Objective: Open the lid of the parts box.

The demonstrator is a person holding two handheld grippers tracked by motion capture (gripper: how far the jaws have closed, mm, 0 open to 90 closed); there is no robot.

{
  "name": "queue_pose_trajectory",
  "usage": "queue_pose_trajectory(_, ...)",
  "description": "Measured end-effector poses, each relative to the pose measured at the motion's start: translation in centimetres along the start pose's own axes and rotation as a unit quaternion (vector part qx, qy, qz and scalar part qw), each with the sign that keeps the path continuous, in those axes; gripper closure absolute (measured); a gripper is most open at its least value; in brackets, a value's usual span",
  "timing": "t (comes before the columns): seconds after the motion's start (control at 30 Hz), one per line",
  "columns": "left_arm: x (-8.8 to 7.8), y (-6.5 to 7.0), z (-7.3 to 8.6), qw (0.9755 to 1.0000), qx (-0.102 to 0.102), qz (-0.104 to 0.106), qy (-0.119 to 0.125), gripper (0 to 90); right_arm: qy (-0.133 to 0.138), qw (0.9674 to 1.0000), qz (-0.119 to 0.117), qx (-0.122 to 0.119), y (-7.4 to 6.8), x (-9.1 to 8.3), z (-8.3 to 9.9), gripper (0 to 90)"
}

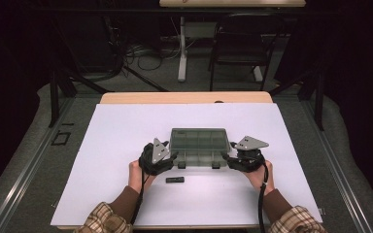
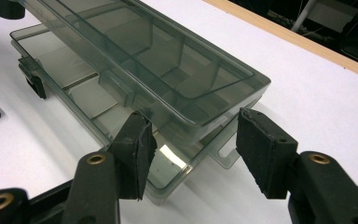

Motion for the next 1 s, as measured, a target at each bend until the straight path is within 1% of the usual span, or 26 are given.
queue_pose_trajectory(0.07, -0.1, -0.1, -0.2, 1.0, 0.004, -0.001, 0.002, 49.8, 0.004, 1.0, 0.001, 0.0, -0.1, -0.1, -0.3, 46.2)
queue_pose_trajectory(0.2, -0.1, -0.1, -0.5, 1.0, 0.007, 0.003, 0.005, 52.4, 0.014, 0.9999, 0.006, -0.005, 0.0, -0.3, -0.8, 47.5)
queue_pose_trajectory(0.23, -0.1, -0.2, -0.6, 1.0, 0.009, 0.0, 0.005, 52.7, 0.016, 0.9998, 0.008, -0.005, 0.0, -0.3, -0.9, 47.7)
queue_pose_trajectory(0.3, -0.2, -0.2, -0.9, 0.9999, 0.008, 0.0, 0.008, 53.5, 0.02, 0.9997, 0.011, -0.004, 0.1, -0.3, -1.1, 48.8)
queue_pose_trajectory(0.5, -0.2, -0.7, -1.5, 0.9999, 0.009, -0.003, 0.01, 55.3, 0.021, 0.9996, 0.017, -0.006, 0.2, -0.1, -1.5, 50.7)
queue_pose_trajectory(0.53, -0.2, -0.8, -1.5, 0.9999, 0.008, -0.002, 0.01, 56.1, 0.02, 0.9996, 0.018, -0.008, 0.3, -0.1, -1.6, 51.4)
queue_pose_trajectory(0.6, -0.2, -1.1, -1.6, 0.9999, 0.005, 0.0, 0.011, 59.2, 0.02, 0.9996, 0.019, -0.003, 0.6, -0.2, -1.8, 53.8)
queue_pose_trajectory(0.67, -0.3, -1.4, -1.7, 0.9999, 0.002, 0.003, 0.012, 60.1, 0.023, 0.9995, 0.02, 0.001, 0.6, -0.2, -1.9, 54.5)
queue_pose_trajectory(0.7, -0.3, -1.4, -1.8, 0.9999, 0.002, 0.003, 0.012, 60.7, 0.021, 0.9996, 0.02, -0.002, 0.7, -0.2, -2.0, 54.6)
queue_pose_trajectory(0.83, -0.4, -1.7, -2.0, 0.9999, 0.002, 0.007, 0.012, 62.7, 0.019, 0.9995, 0.023, -0.002, 0.8, 0.0, -2.3, 54.8)
queue_pose_trajectory(0.93, -0.5, -2.1, -2.2, 0.9998, -0.005, 0.014, 0.011, 64.8, 0.019, 0.9994, 0.028, 0.002, 1.1, 0.2, -2.5, 57.2)
queue_pose_trajectory(0.97, -0.5, -2.1, -2.3, 0.9997, -0.01, 0.018, 0.011, 65.3, 0.015, 0.9994, 0.031, -0.002, 1.2, 0.2, -2.6, 59.3)
queue_pose_trajectory(1.0, -0.6, -2.3, -2.4, 0.9996, -0.015, 0.022, 0.013, 66.1, 0.013, 0.9993, 0.034, -0.001, 1.3, 0.2, -2.7, 60.6)
Point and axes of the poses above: each handheld gripper's, and its own axes: x roughly forward along the jaws, z roughly out of its underside, y roughly to its right, the point moved 9 cm from there along x, roughly forward along the jaws, and after that the axes turned 13 degrees about z, right-handed, at the moved point
